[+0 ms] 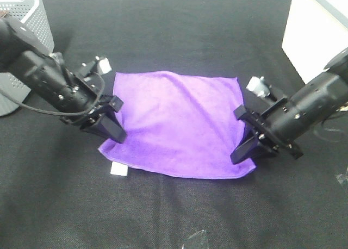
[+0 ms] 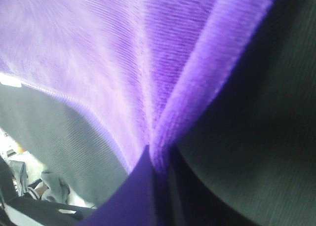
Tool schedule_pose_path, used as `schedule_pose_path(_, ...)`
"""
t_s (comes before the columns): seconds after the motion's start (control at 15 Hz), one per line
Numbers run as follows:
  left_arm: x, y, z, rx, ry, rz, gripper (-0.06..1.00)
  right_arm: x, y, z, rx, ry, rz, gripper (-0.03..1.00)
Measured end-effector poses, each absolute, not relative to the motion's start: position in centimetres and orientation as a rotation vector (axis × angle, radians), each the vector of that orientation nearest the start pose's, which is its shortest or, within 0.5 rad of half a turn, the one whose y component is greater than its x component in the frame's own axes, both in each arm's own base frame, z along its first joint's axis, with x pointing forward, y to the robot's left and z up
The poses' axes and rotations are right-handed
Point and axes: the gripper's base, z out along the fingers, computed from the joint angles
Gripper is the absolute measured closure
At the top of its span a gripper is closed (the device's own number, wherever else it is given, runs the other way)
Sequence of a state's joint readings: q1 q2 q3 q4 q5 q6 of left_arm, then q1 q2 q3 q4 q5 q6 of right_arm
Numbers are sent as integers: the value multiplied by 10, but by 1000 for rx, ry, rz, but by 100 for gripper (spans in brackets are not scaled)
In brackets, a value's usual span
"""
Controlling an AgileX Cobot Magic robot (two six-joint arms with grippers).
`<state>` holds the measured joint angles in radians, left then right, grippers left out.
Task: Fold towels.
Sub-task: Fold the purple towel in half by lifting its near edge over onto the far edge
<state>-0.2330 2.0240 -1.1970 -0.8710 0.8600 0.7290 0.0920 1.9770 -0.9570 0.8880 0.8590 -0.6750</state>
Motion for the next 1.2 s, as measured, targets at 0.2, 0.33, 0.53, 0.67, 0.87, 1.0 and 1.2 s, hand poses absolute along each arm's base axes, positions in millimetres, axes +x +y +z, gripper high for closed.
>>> schedule_pose_path(0.2,327,-132,151,521,2810,-927,94,306,83,131,-179,2938,973,96)
schedule_pose_path(0.33,326,-131,155,518,2797,-915,94,307,83,136,-186,2921,968,96)
schedule_pose_path(0.53,340,-129,163,482,2711,-814,94,329,84,152,-213,2831,917,96)
schedule_pose_path(0.67,359,-129,173,483,2611,-729,94,359,87,163,-226,2753,886,96)
schedule_pose_path(0.87,406,-124,168,453,2547,-703,94,416,90,168,-209,2705,835,96)
schedule_pose_path(1.0,443,-124,159,428,2523,-725,94,460,89,155,-172,2729,741,96)
schedule_pose_path(1.2,457,-130,145,428,2553,-791,94,480,90,134,-157,2786,748,96)
